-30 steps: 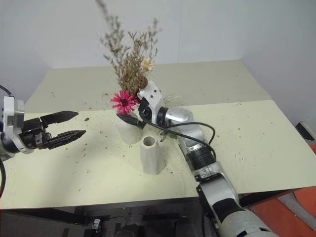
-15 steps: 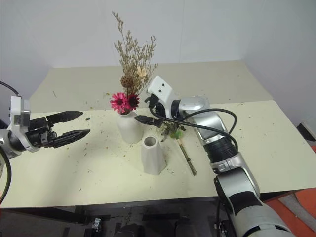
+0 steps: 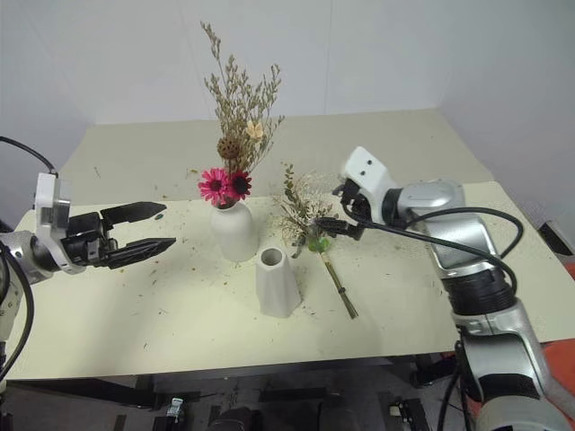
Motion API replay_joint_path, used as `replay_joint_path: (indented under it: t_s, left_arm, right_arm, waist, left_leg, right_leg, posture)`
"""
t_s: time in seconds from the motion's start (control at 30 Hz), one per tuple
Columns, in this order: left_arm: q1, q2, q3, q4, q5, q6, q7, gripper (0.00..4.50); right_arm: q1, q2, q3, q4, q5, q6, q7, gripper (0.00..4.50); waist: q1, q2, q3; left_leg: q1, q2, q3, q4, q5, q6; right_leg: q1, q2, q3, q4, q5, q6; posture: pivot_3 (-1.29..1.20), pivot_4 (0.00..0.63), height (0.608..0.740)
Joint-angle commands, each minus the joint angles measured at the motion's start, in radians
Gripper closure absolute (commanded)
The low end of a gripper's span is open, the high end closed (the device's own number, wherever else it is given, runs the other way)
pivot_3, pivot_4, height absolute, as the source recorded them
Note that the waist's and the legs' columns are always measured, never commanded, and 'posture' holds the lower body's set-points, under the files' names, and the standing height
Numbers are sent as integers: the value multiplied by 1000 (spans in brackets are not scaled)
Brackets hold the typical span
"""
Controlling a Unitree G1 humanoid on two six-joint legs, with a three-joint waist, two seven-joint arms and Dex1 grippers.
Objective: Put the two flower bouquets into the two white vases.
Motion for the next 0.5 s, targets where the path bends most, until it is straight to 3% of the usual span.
replay_joint_path:
  t_s: [0.03,0.23,0.5]
  left_arm:
    - [-38,17,-18,3,-12,9,-44,387]
    - [-76,48,-50,33,-1,17,-118,387]
    - [-109,75,-63,58,11,18,-173,387]
  right_arm:
    - [52,-61,-32,-111,49,121,22,78]
    - [124,-93,11,-203,81,301,-8,78]
    - [66,33,68,-173,141,588,-112,78]
  waist:
    - [3,0,0]
    - [2,0,0]
    - [0,0,0]
  left_leg:
    - [0,0,0,0,0,0]
    - [0,0,1,1,0,0]
    - [0,0,1,1,0,1]
  right_leg:
    - [0,0,0,0,0,0]
    - [1,0,-1,0,0,0]
    - [1,1,-1,0,0,0]
  posture:
    - [0,150,740]
    - [0,150,740]
    - [0,150,740]
